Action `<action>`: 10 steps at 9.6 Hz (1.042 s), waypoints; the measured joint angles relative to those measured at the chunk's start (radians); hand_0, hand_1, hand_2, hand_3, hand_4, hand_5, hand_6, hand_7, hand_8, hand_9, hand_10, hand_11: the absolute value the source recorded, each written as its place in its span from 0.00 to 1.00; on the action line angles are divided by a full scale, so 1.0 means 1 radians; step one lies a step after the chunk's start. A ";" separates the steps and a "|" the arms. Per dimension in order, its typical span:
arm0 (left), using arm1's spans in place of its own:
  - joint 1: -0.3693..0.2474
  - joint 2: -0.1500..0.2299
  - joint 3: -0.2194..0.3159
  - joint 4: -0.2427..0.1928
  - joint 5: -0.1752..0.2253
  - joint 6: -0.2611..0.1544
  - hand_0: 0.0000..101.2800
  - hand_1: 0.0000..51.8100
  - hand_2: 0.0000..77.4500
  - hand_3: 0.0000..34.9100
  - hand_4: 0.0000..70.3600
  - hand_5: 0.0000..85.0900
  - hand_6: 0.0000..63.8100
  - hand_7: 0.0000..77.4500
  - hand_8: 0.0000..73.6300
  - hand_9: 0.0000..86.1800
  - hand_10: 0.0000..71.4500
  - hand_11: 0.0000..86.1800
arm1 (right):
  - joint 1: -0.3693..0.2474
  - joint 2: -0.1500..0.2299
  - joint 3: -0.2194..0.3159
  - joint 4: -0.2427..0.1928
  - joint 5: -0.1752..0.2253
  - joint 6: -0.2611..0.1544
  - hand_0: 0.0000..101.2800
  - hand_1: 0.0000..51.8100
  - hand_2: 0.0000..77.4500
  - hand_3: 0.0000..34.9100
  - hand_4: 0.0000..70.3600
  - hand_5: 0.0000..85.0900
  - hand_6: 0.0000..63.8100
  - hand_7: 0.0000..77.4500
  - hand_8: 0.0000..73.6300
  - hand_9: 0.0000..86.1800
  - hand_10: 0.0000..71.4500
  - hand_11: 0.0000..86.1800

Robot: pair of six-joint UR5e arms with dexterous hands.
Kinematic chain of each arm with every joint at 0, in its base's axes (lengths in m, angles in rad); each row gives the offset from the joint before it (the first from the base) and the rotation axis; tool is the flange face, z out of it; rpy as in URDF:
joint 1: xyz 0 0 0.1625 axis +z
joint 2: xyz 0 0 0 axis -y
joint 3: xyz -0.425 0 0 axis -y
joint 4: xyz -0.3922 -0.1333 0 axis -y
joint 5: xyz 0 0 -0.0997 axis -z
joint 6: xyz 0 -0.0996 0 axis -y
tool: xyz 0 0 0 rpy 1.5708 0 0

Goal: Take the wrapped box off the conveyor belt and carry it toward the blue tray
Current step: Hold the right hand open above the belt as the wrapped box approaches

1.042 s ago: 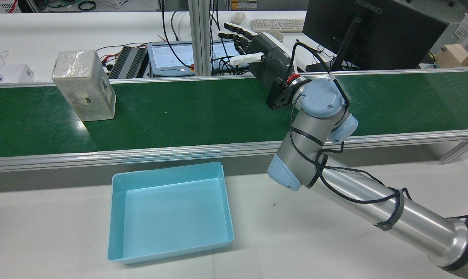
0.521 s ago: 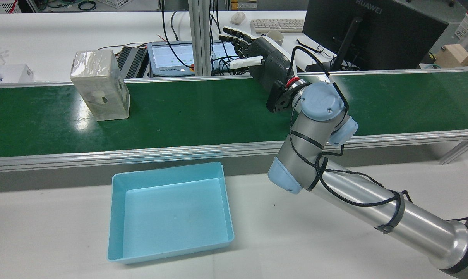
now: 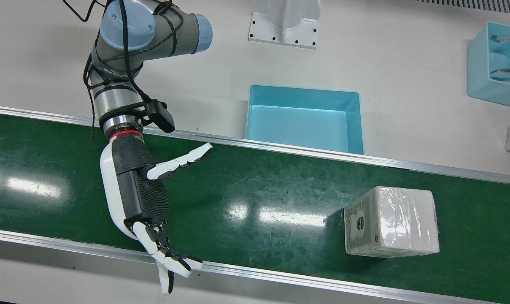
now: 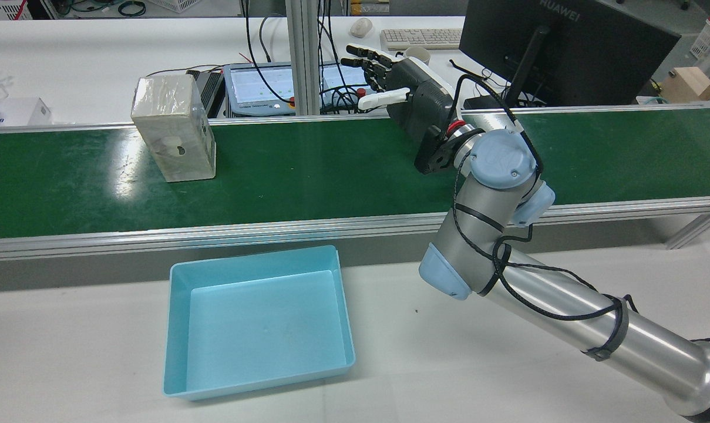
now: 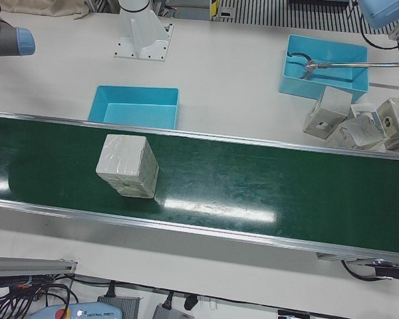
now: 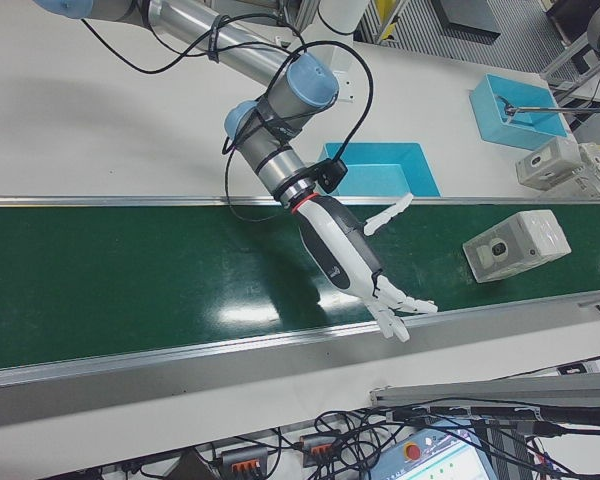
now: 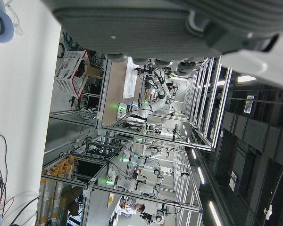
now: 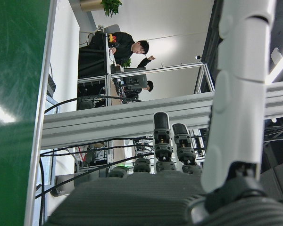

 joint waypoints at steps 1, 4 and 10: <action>0.000 0.000 0.000 0.000 0.000 0.000 0.00 0.00 0.01 0.00 0.00 0.01 0.01 0.01 0.01 0.01 0.01 0.01 | -0.004 -0.009 0.005 0.000 0.003 0.000 0.47 0.23 0.02 0.00 0.19 0.17 0.15 0.30 0.02 0.05 0.00 0.01; 0.000 0.000 0.000 0.000 0.000 0.000 0.00 0.00 0.01 0.00 0.00 0.01 0.01 0.01 0.01 0.01 0.01 0.01 | -0.017 -0.015 0.011 -0.001 0.003 -0.003 0.48 0.25 0.02 0.00 0.15 0.17 0.12 0.27 0.04 0.04 0.01 0.01; 0.000 0.000 0.000 0.000 0.000 0.000 0.00 0.00 0.01 0.00 0.00 0.01 0.01 0.01 0.01 0.01 0.01 0.01 | -0.039 -0.011 0.025 -0.005 0.004 -0.012 0.47 0.21 0.04 0.00 0.15 0.18 0.13 0.30 0.03 0.04 0.01 0.01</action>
